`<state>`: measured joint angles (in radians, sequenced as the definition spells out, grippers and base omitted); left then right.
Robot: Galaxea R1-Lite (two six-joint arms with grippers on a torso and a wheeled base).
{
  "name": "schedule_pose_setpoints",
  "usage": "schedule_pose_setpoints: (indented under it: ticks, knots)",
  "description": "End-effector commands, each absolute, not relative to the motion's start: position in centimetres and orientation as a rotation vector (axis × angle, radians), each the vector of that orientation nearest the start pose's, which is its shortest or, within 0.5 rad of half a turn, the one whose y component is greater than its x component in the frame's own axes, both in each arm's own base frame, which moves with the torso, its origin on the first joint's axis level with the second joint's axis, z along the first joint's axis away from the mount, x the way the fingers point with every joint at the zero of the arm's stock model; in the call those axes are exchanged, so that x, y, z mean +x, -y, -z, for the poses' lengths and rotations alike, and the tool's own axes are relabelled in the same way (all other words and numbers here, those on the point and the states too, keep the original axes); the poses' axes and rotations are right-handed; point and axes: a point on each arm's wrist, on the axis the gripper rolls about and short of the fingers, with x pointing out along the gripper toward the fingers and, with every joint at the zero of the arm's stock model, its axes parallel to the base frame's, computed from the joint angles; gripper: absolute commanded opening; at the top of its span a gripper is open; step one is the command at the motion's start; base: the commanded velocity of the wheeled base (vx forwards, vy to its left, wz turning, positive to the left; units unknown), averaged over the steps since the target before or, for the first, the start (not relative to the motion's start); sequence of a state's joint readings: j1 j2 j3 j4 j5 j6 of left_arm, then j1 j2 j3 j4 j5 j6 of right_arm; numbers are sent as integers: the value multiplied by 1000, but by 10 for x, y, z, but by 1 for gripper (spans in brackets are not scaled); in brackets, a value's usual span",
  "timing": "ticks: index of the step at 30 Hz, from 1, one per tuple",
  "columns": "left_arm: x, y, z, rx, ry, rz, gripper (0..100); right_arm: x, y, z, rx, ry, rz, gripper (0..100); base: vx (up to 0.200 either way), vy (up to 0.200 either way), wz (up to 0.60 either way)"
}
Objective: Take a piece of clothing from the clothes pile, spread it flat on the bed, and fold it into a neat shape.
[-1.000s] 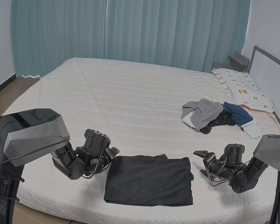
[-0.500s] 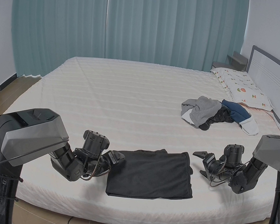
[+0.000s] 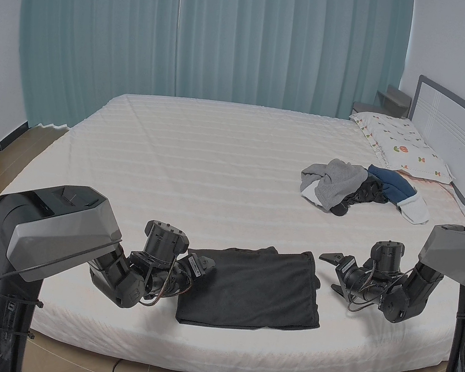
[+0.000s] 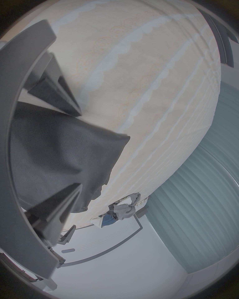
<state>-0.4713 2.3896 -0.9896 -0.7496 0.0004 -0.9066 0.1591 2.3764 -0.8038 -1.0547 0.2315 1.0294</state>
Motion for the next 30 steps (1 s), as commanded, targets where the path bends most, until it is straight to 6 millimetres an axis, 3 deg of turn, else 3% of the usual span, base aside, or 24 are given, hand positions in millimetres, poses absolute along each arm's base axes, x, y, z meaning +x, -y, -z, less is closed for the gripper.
schedule_pose_setpoints:
  ticks: [1, 7, 22, 30]
  knots:
    - [360, 184, 20, -701, -794, 125, 0, 374, -65, 18, 1009, -673, -79, 100, 0, 0, 0]
    - [352, 174, 25, -697, -801, 79, 0, 374, -65, 19, 1009, -674, -78, 100, 0, 0, 0]
    - [355, 176, 20, -720, -700, 95, 0, 374, -66, 19, 1008, -677, -77, 100, 0, 0, 0]
    - [354, 173, 20, -723, -703, 88, 0, 374, -66, 19, 1008, -677, -77, 100, 0, 200, 0]
